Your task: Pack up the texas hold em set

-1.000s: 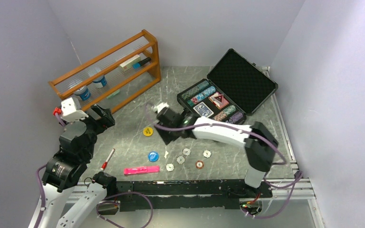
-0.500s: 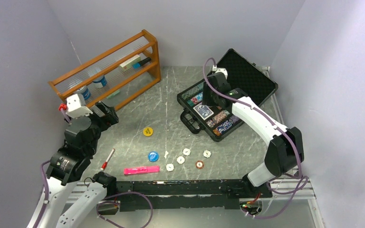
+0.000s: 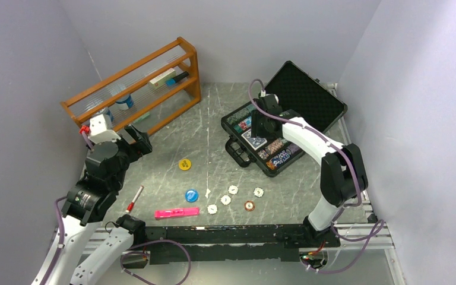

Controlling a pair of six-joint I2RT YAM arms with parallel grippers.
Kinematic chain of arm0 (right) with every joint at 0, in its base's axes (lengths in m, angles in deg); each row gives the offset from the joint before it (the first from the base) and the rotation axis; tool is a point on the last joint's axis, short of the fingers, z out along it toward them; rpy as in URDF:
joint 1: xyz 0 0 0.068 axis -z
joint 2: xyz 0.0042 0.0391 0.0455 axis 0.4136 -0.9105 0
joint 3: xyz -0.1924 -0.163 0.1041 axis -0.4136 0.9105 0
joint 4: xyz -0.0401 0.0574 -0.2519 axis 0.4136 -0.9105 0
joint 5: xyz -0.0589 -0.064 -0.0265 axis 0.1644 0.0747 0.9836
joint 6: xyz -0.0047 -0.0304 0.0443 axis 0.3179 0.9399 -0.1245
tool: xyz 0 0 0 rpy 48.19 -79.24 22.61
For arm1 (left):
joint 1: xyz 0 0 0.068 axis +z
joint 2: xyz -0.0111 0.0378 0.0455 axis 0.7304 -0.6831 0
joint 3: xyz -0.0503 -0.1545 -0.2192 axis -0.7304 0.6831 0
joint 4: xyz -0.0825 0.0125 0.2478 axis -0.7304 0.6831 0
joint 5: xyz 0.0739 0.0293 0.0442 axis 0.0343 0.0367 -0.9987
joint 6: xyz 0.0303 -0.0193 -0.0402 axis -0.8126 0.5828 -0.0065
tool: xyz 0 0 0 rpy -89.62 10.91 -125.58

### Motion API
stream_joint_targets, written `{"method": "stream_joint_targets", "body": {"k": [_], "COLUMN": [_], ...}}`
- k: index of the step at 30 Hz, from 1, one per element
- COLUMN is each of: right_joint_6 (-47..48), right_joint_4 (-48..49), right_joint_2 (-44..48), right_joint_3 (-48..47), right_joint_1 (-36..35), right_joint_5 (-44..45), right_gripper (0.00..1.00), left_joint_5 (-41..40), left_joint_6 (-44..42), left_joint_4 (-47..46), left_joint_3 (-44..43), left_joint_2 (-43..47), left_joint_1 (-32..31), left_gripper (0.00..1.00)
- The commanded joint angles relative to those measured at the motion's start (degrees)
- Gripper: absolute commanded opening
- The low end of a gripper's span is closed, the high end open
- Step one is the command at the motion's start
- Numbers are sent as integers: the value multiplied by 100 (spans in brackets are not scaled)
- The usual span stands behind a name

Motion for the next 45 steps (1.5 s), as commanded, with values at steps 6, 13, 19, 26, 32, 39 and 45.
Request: {"method": "stream_joint_targets", "body": {"k": [6,13,19,26,32,39,45], "right_joint_6": [123,217,290,309,154,20,80], "right_joint_4": [272,242,409,291,565,652,551], "right_joint_2": [-351,-649,-466,90,254,-724,-1547], "right_joint_3": [-116,-267,-311,-406,-367,-1045,-1729], "right_joint_1": [-19,-85,-155,-585,-1695,-2649,-3139], "right_joint_5": [-250,-180,-10,364,351,86,72], "right_gripper": [57,60,85,88,83,79,79], "left_joint_5": [-33,-48,16,-43,-248,-350,-239], "left_joint_6": [167,144,154,140,53,-146,-360], "left_joint_4": [-158,-266,-292,-290,-286,-259,-240], "left_joint_3": [78,126,92,96,-10,-299,-350], "left_joint_2": [58,10,-111,-73,-23,39,216], "left_joint_1": [18,18,18,16,16,17,14], "left_gripper": [97,97,97,97,97,97,97]}}
